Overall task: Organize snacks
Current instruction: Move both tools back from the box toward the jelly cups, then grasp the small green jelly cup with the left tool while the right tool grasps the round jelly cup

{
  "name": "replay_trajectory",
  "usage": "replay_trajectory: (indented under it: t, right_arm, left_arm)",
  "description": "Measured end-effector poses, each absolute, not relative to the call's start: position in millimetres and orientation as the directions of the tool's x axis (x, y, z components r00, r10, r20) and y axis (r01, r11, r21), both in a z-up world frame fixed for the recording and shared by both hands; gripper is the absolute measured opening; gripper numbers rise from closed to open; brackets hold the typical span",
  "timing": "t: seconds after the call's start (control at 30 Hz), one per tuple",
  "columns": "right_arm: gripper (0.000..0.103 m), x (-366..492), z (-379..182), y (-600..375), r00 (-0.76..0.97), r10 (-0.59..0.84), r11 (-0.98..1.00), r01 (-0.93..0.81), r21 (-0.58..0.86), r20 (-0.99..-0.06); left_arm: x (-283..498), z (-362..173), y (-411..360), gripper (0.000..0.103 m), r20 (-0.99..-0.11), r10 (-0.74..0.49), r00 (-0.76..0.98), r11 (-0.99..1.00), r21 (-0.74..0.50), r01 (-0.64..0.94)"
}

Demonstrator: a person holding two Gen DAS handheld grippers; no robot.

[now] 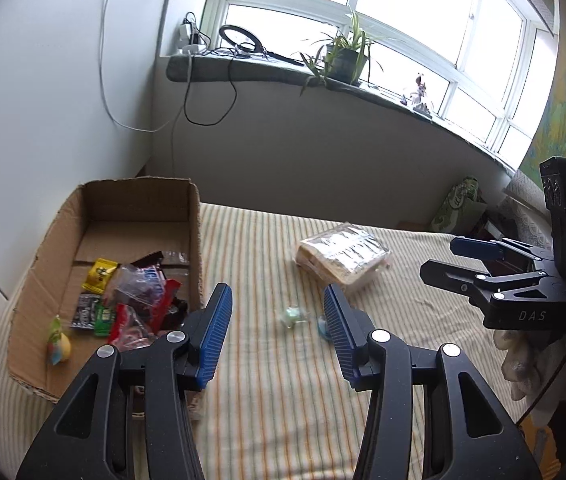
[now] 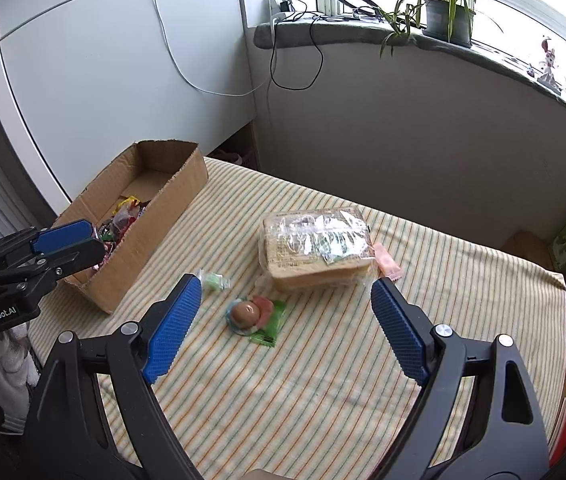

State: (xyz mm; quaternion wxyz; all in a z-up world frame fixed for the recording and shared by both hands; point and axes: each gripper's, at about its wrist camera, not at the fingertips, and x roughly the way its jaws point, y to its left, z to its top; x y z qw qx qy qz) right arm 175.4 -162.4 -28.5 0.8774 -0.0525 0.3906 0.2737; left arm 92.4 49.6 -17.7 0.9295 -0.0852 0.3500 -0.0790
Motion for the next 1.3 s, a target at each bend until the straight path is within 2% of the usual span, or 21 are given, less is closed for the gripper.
replay_trajectory:
  t: [0.17,0.37,0.43,0.5,0.53,0.6,0.73,0.87,1.3]
  right_arm:
    - [0.088,165,-44,-157,0.518,0.473,0.801,-0.589,0.105,-0.713]
    - [0.068,160,-67,-142,0.464,0.487,0.739,-0.671,0.065,-0.74]
    - [0.059,163,-75,-139,0.44,0.498,0.726,-0.683,0.081,-0.747]
    - [0.046,168,-82,-137,0.417,0.509,0.715,-0.691,0.1,-0.753]
    - [0.044,169,-84,-135,0.408,0.515,0.71,-0.696,0.107,-0.754]
    - [0.038,172,-89,-132,0.393,0.527,0.695,-0.71,0.116,-0.754]
    - [0.037,174,-95,-124,0.383,0.533,0.671,-0.735,0.101,-0.755]
    - [0.03,178,-103,-116,0.369,0.527,0.658,-0.747,0.092,-0.765]
    - [0.029,191,-120,-98,0.37,0.503,0.651,-0.757,0.061,-0.781]
  left_arm:
    - [99,-33,32,0.047,-0.663,-0.221,0.715,0.97,-0.223,0.093]
    - [111,-55,17,0.046,-0.699,-0.227,0.678,0.969,-0.229,0.089]
    - [115,-61,12,0.046,-0.709,-0.224,0.669,0.971,-0.219,0.093]
    - [118,-66,8,0.046,-0.716,-0.222,0.662,0.972,-0.215,0.095]
    - [121,-68,7,0.046,-0.719,-0.222,0.659,0.972,-0.213,0.095]
    - [125,-72,6,0.041,-0.726,-0.218,0.653,0.974,-0.208,0.094]
    - [135,-80,6,0.04,-0.74,-0.208,0.639,0.976,-0.198,0.088]
    - [143,-87,8,0.034,-0.752,-0.199,0.628,0.978,-0.195,0.076]
    - [159,-106,9,0.032,-0.785,-0.178,0.593,0.981,-0.191,0.041]
